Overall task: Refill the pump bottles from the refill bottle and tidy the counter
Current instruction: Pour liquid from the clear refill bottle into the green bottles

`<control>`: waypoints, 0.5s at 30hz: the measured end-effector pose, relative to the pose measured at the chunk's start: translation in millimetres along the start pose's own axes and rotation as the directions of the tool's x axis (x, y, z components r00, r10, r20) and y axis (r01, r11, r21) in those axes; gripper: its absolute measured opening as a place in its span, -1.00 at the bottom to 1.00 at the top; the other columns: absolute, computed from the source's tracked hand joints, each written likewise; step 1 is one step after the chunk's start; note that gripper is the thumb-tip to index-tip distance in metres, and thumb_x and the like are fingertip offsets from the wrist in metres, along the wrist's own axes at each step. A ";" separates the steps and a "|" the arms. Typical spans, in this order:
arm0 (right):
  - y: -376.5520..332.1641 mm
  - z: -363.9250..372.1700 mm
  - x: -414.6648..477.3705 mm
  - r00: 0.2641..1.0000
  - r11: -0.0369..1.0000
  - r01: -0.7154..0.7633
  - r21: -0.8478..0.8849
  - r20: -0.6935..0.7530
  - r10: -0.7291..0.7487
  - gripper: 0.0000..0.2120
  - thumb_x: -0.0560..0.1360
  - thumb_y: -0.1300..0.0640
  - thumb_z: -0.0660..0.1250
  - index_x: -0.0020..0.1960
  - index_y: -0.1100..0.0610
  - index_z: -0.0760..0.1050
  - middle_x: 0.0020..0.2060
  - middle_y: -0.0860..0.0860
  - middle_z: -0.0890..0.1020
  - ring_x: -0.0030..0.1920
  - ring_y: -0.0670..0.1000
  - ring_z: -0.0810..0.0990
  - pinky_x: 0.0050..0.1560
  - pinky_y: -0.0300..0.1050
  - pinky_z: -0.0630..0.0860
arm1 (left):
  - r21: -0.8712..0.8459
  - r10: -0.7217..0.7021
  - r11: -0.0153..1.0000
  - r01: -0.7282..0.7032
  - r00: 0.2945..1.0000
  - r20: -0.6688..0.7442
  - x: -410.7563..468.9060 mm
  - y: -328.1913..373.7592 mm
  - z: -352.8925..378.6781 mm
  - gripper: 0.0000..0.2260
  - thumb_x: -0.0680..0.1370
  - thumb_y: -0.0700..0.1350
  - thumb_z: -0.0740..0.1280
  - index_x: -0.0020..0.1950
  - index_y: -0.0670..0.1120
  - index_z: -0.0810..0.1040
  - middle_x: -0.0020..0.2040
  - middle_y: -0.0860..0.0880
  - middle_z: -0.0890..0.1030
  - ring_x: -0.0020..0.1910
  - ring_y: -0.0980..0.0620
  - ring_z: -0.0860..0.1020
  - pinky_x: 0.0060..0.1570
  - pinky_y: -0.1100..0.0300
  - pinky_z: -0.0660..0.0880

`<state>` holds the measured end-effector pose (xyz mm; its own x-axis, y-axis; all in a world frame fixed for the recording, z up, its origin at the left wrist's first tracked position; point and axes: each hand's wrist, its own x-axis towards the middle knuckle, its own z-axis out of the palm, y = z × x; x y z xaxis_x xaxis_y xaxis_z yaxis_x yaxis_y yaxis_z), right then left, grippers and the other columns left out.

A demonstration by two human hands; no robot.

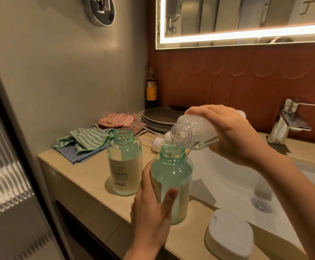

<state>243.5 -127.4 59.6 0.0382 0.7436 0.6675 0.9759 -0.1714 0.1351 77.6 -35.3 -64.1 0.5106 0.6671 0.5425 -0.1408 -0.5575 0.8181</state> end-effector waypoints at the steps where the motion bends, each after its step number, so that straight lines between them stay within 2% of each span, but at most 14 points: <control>1: 0.0 0.1 0.0 1.000 1.000 0.002 0.000 0.000 -0.002 -0.16 0.22 0.30 0.58 0.35 -0.06 0.25 0.19 0.05 0.55 0.16 0.13 0.51 0.13 0.09 0.43 | -0.018 0.007 1.000 -0.007 1.000 -0.016 0.1 0.2 0.7 -0.42 0.30 0.58 -0.06 0.30 0.50 0.13 0.13 0.30 0.51 0.10 0.31 0.46 0.11 0.14 0.43; 2: 0.0 0.0 0.2 1.000 1.000 0.004 0.001 -0.001 -0.004 -0.16 0.22 0.30 0.58 0.35 -0.05 0.26 0.19 0.06 0.55 0.16 0.14 0.51 0.13 0.10 0.43 | -0.042 0.012 0.999 -0.013 0.999 -0.036 0.1 1.9 0.7 -0.47 0.34 0.56 -0.11 0.29 0.53 0.11 0.10 0.40 0.48 0.07 0.42 0.43 0.10 0.29 0.39; 4: -0.1 0.0 0.3 1.000 1.000 0.007 0.003 -0.004 -0.007 -0.18 0.22 0.30 0.57 0.35 -0.05 0.27 0.19 0.06 0.55 0.15 0.14 0.52 0.12 0.10 0.43 | -0.085 0.009 0.996 -0.014 0.998 -0.064 -0.1 6.7 0.2 -0.48 0.37 0.53 -0.15 0.29 0.43 0.10 0.07 0.67 0.30 0.07 0.67 0.25 0.03 0.65 0.19; 5: 0.0 -0.1 0.2 1.000 1.000 0.007 0.003 -0.005 -0.007 -0.18 0.22 0.31 0.57 0.35 -0.04 0.27 0.19 0.06 0.55 0.15 0.14 0.52 0.12 0.10 0.44 | -0.099 -0.004 0.995 -0.002 0.998 -0.060 -0.4 8.5 0.0 -0.49 0.38 0.52 -0.17 0.27 0.39 0.11 0.06 0.73 0.22 0.08 0.72 0.19 -0.01 0.73 0.11; 9: 0.2 0.1 0.0 1.000 1.000 0.011 -0.006 -0.007 -0.011 -0.20 0.23 0.31 0.56 0.35 -0.03 0.28 0.18 0.06 0.55 0.15 0.14 0.51 0.11 0.07 0.41 | -0.104 -0.023 0.994 0.017 0.998 -0.053 0.0 8.7 0.3 -0.55 0.41 0.49 -0.19 0.20 0.38 0.17 0.06 0.75 0.19 0.12 0.71 0.16 0.00 0.74 0.07; 15: 0.5 -1.0 0.0 1.000 1.000 0.002 0.003 0.001 -0.002 -0.21 0.24 0.29 0.56 0.35 -0.02 0.30 0.19 0.06 0.54 0.16 0.14 0.50 0.12 0.07 0.41 | -0.091 -0.011 0.996 0.005 0.998 -0.067 0.4 6.8 1.1 -0.54 0.41 0.49 -0.18 0.21 0.37 0.14 0.05 0.76 0.18 0.12 0.72 0.14 0.02 0.74 0.06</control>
<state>243.8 -128.1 60.4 0.0365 0.7449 0.6662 0.9766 -0.1678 0.1342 77.8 -39.3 -58.4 0.4541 0.7049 0.5449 -0.2148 -0.5069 0.8348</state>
